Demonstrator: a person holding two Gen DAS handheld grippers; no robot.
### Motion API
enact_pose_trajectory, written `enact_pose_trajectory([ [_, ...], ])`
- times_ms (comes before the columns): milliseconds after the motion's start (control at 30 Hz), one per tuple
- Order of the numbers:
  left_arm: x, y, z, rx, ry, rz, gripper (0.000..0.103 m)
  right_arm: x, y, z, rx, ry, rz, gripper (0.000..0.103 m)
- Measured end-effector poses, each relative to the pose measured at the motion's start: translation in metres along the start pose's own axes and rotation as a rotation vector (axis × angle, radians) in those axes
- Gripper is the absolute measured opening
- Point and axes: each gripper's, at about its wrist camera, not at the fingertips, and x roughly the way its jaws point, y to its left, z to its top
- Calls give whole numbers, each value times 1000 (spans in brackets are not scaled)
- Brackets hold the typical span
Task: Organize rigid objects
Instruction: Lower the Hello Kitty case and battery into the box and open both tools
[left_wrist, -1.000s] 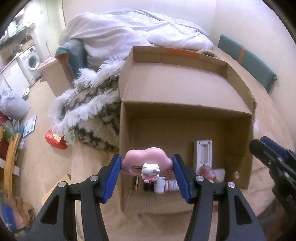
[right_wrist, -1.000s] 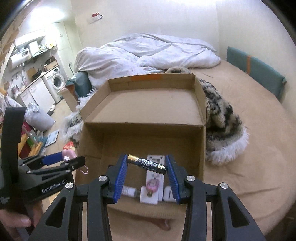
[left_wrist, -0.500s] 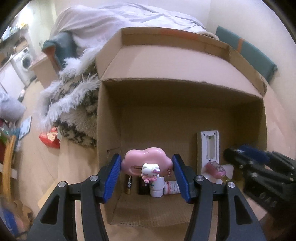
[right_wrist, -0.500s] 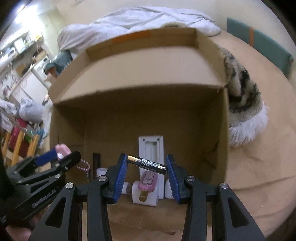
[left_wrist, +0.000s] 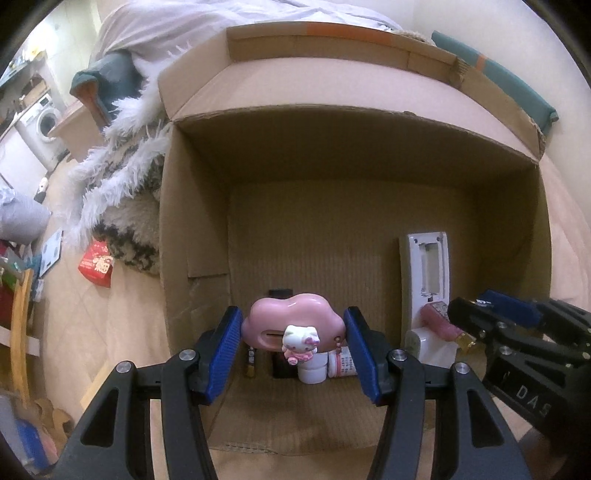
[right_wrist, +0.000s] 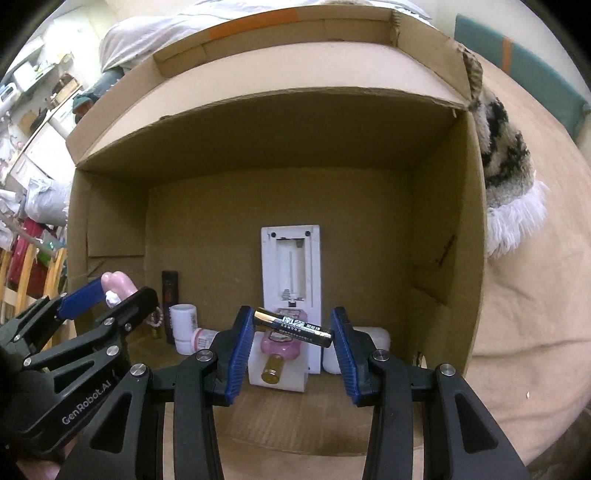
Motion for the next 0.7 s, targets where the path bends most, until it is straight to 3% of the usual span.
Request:
enact_pose_trajectory([
  [567,11,-4,-3,3,51,-16,55,1,-14,3,51,4,23,45],
  [633,12,-3,-2,3,54,-24,64,-2,-14,3,52,-17,26,59],
  [700,9,-4,-1,-1,37,-27,68,-7,-14,5,66,-45,39,85],
])
